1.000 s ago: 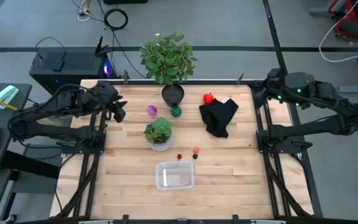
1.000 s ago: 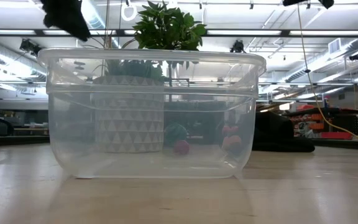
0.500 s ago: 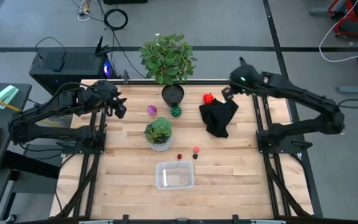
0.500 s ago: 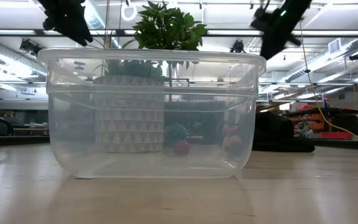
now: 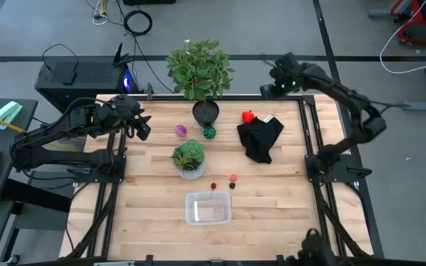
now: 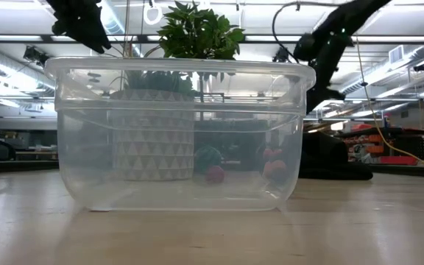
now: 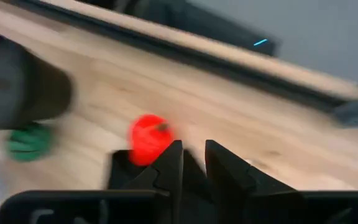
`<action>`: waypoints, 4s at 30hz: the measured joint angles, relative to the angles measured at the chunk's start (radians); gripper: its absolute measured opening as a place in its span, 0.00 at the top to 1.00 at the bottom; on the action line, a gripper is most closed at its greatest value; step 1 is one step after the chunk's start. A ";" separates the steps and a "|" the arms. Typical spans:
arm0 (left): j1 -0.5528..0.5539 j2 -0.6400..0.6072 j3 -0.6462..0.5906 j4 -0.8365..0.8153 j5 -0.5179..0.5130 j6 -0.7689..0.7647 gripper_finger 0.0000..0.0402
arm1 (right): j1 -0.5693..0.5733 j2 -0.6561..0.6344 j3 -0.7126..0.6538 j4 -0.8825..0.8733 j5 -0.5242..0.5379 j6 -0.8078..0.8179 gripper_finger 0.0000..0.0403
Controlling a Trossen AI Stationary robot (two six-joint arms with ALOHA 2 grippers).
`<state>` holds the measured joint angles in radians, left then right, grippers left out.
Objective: Pick and placing Produce into tupperware
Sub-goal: Put the apple into the transparent bin
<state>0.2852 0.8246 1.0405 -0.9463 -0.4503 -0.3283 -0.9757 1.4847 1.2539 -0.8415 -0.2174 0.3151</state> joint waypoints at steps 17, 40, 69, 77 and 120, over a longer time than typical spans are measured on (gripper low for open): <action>0.000 0.000 0.000 0.021 0.001 0.002 0.55 | 0.169 0.140 0.195 0.081 0.263 -0.327 0.63; 0.000 0.000 0.000 0.022 0.000 0.010 0.52 | 0.217 0.311 0.195 -0.122 0.142 -0.257 0.13; 0.000 0.000 0.000 0.022 0.001 0.007 0.52 | 0.215 0.454 0.194 -0.050 0.163 0.058 0.01; 0.000 0.000 0.000 0.021 0.001 0.006 0.53 | 0.227 0.497 0.194 -0.049 0.152 0.083 0.01; 0.000 0.000 0.000 0.021 0.001 0.010 0.54 | 0.239 0.541 0.160 -0.041 0.155 0.101 0.30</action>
<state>0.2850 0.8242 1.0401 -0.9251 -0.4496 -0.3185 -0.7364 2.0255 1.4143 -0.8825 -0.0624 0.4164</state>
